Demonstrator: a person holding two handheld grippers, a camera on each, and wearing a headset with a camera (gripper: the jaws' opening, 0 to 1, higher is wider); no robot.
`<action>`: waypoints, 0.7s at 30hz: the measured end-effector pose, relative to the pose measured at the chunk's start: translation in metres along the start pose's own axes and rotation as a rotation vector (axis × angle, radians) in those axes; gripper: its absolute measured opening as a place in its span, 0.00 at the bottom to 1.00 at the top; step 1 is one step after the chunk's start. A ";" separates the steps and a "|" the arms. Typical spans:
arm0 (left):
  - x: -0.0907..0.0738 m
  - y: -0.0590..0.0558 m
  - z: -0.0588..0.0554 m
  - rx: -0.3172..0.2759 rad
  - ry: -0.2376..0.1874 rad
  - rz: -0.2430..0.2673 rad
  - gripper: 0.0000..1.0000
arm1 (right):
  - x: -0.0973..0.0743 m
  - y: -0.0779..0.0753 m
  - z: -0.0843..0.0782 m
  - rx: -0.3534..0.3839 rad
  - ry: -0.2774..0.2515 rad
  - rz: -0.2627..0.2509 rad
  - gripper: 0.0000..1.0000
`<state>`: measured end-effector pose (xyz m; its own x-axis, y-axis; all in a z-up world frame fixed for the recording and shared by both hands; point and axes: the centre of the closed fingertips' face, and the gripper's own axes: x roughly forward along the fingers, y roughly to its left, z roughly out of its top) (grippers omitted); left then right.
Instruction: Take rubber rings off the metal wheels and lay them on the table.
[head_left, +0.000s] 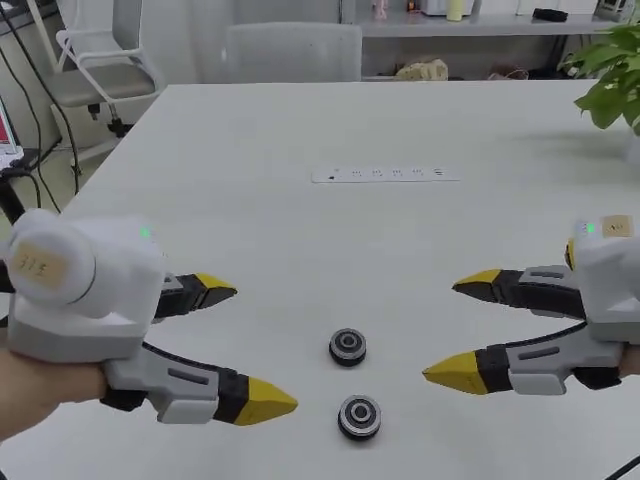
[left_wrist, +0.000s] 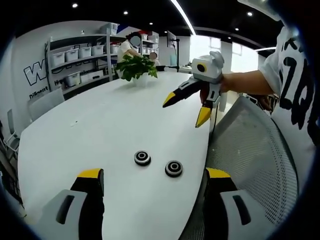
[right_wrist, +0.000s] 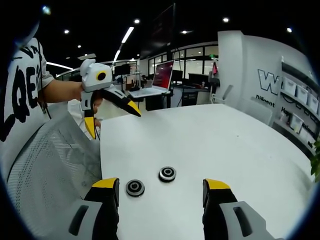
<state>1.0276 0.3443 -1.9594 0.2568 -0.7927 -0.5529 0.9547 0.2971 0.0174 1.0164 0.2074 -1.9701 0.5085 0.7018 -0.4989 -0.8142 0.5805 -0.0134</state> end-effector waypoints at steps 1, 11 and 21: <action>0.001 0.000 0.000 -0.001 -0.001 -0.003 0.79 | 0.001 0.000 -0.001 -0.003 0.004 0.002 0.66; 0.013 -0.005 0.002 0.018 0.003 -0.034 0.77 | 0.010 0.000 -0.008 -0.014 0.028 0.025 0.63; 0.026 -0.008 0.006 0.041 0.004 -0.066 0.74 | 0.020 0.003 -0.007 -0.035 0.034 0.052 0.61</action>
<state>1.0279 0.3184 -1.9688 0.1924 -0.8075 -0.5576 0.9749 0.2223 0.0145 1.0220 0.2205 -1.9864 0.4556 0.7159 -0.5290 -0.8489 0.5283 -0.0161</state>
